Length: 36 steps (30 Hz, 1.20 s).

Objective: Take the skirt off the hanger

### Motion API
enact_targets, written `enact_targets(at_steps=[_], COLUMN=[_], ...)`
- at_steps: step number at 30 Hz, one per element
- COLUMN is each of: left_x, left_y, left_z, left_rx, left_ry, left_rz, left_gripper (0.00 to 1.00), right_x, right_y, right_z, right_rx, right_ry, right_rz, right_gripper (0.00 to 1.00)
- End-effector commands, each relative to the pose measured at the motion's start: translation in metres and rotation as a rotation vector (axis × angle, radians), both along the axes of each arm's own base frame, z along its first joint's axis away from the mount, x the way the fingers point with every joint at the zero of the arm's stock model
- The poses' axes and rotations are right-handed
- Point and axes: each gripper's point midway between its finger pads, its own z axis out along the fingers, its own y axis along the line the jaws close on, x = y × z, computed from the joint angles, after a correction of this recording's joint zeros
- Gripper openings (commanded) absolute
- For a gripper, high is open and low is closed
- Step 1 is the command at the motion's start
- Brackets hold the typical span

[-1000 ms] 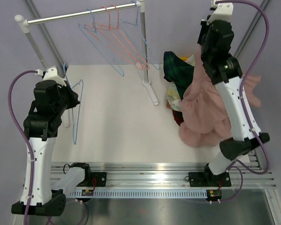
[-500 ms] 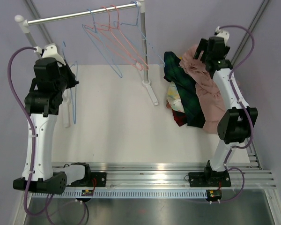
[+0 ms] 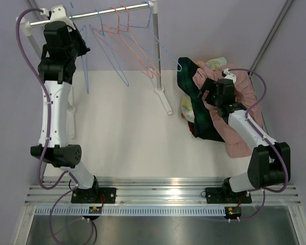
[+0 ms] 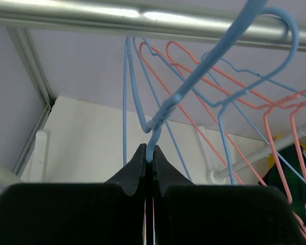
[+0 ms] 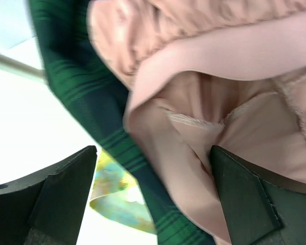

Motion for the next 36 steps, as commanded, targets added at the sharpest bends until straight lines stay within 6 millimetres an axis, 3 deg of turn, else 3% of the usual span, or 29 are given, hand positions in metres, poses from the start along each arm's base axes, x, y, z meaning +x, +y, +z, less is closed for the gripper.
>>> enact_targets(at_steps=[1,6,11,12,14,16,20,21,22,24,25,26,28,29,32,34,36], left_x=[0.031,0.049,0.027,0.021,-0.001,-0.014,-0.056,-0.079,-0.085,-0.118,-0.126,-0.135,-0.161,-0.17,-0.201,-0.212,-0.223], left_y=[-0.006,-0.012,-0.021,-0.021,-0.027,-0.032,-0.041,-0.041,-0.045,-0.044,-0.042,-0.035,-0.015,0.002,0.026,0.027,0.016], left_z=[0.015,0.011,-0.005,-0.004,0.005,-0.007,-0.016,-0.007,-0.028,-0.031,-0.056,-0.068,-0.092,-0.105,-0.136,-0.146,-0.162], left_rx=[-0.028,-0.059,-0.082,-0.083,-0.087,-0.087,-0.079,-0.076,-0.071,-0.058,-0.049,-0.035,-0.012,0.013,0.038,0.02,-0.005], left_ry=[-0.087,-0.097,-0.042,-0.048,-0.064,-0.03,0.001,-0.029,0.014,0.0,0.053,0.078,0.115,0.146,0.193,0.207,0.219], left_rz=[-0.01,-0.027,-0.06,-0.065,-0.094,-0.116,-0.156,-0.166,-0.182,-0.195,-0.192,-0.161,-0.074,0.012,0.131,0.138,0.072], left_gripper=[0.0,0.0,0.04,0.17,0.3,0.51,0.63,0.66,0.68,0.78,0.89,0.99,0.99,0.99,0.99,0.99,0.99], right_x=[-0.002,-0.016,-0.034,-0.039,-0.048,-0.061,-0.088,-0.094,-0.106,-0.122,-0.135,-0.142,-0.16,-0.162,-0.178,-0.192,-0.212], right_y=[0.025,0.038,0.045,0.049,0.05,0.055,0.061,0.063,0.062,0.063,0.059,0.058,0.05,0.042,0.025,0.031,0.057], right_z=[0.015,0.02,0.03,0.032,0.041,0.055,0.086,0.093,0.11,0.12,0.134,0.135,0.138,0.136,0.126,0.125,0.132], right_rx=[0.045,0.036,0.024,0.024,0.023,0.028,0.025,0.021,0.031,0.026,0.035,0.033,0.028,0.021,0.043,0.078,0.153], right_ry=[-0.056,-0.064,-0.08,-0.079,-0.086,-0.105,-0.172,-0.193,-0.241,-0.277,-0.321,-0.328,-0.344,-0.336,-0.274,-0.256,-0.256], right_rz=[0.08,0.12,0.132,0.142,0.144,0.158,0.19,0.203,0.217,0.252,0.265,0.278,0.283,0.247,0.164,0.218,0.382], right_gripper=[1.0,1.0,0.99,0.99,0.99,0.99,0.99,1.0,1.0,0.99,1.0,1.0,0.99,0.99,0.99,0.99,1.0])
